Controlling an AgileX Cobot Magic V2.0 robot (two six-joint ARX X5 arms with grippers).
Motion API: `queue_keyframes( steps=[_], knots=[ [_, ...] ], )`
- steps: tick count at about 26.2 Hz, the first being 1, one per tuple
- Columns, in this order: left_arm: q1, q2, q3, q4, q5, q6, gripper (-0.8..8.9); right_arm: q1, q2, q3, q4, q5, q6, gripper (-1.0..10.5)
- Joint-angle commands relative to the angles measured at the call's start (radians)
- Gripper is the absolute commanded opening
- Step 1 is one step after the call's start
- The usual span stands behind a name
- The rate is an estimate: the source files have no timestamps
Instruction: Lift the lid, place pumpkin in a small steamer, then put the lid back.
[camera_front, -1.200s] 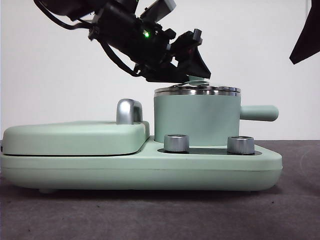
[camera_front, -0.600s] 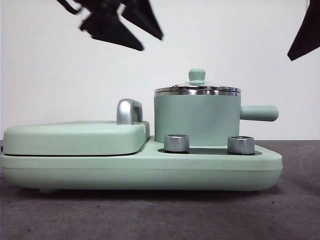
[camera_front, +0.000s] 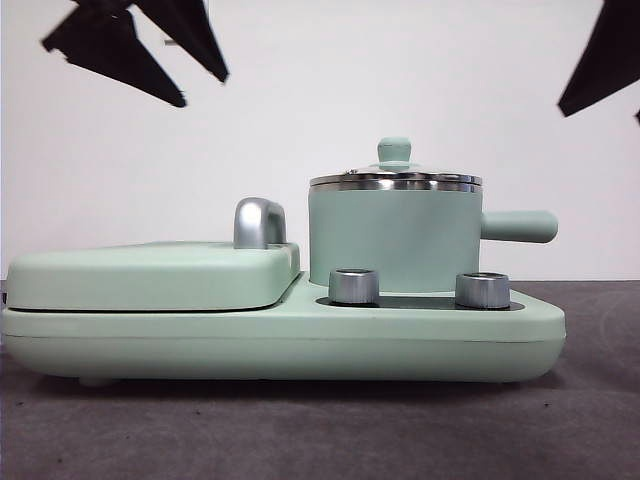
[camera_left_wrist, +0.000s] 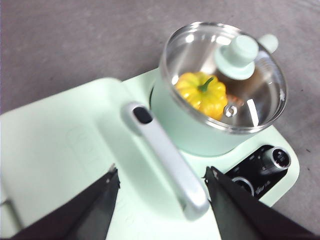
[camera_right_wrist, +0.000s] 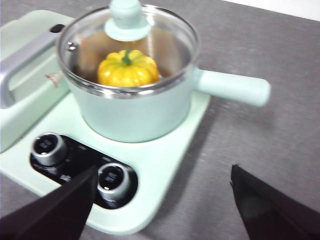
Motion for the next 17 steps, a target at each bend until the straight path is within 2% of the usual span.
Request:
queue_keyframes(
  steps=[1, 12, 17],
  knots=[
    [0.015, -0.014, 0.006, -0.038, -0.001, -0.003, 2.77, 0.006, 0.034, 0.003, 0.034, -0.016, 0.011, 4.1],
    [0.087, -0.098, 0.002, -0.292, -0.003, 0.01, 2.77, 0.006, 0.087, 0.003, 0.075, -0.04, 0.01, 4.1],
    [0.097, -0.19, -0.067, -0.287, -0.003, 0.009, 2.77, 0.006, 0.087, 0.003, 0.09, -0.04, 0.01, 4.1]
  ],
)
